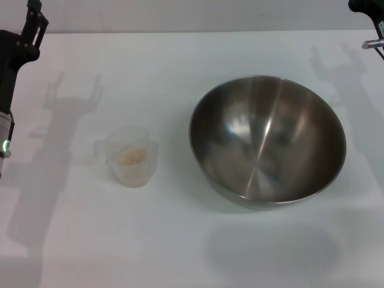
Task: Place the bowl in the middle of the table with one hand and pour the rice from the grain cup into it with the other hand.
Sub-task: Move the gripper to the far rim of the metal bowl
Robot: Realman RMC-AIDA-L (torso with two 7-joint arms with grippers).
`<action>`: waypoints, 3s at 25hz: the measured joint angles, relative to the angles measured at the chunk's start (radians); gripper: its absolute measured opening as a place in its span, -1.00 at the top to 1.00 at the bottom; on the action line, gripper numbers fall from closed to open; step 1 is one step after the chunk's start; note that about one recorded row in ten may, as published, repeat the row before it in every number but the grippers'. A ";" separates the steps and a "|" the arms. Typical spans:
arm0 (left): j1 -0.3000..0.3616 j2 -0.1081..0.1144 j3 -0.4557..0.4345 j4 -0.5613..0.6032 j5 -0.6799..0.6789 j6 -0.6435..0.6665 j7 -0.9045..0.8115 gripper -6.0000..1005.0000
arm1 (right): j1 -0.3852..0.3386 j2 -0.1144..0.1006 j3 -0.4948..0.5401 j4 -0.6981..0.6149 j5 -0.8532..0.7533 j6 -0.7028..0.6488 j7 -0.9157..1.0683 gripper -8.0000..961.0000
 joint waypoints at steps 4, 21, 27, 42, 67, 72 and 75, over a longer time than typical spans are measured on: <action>-0.002 0.000 -0.009 0.001 -0.004 -0.002 0.000 -0.62 | 0.002 0.000 0.005 0.000 0.003 0.000 0.021 -0.48; 0.004 -0.001 -0.021 -0.005 -0.006 -0.005 0.000 -0.62 | 0.001 -0.011 0.003 -0.039 -0.036 0.012 -0.015 -0.45; 0.003 -0.001 -0.021 -0.005 -0.007 -0.007 0.000 -0.62 | -0.010 -0.049 0.004 -0.170 -0.048 0.182 -0.010 -0.44; 0.004 0.000 -0.047 0.001 -0.008 -0.007 0.000 -0.62 | -0.177 -0.034 0.216 -1.222 -0.322 1.653 0.077 -0.41; -0.002 0.002 -0.073 0.004 -0.008 -0.007 0.000 -0.62 | 0.172 -0.034 0.674 -1.122 -0.163 2.823 -0.409 -0.37; -0.001 0.002 -0.073 -0.001 -0.008 -0.007 0.000 -0.62 | 0.184 -0.025 0.674 -1.053 -0.164 2.807 -0.451 -0.37; 0.002 0.002 -0.073 -0.003 -0.008 -0.007 0.000 -0.62 | 0.194 -0.025 0.669 -1.007 -0.164 2.797 -0.467 -0.36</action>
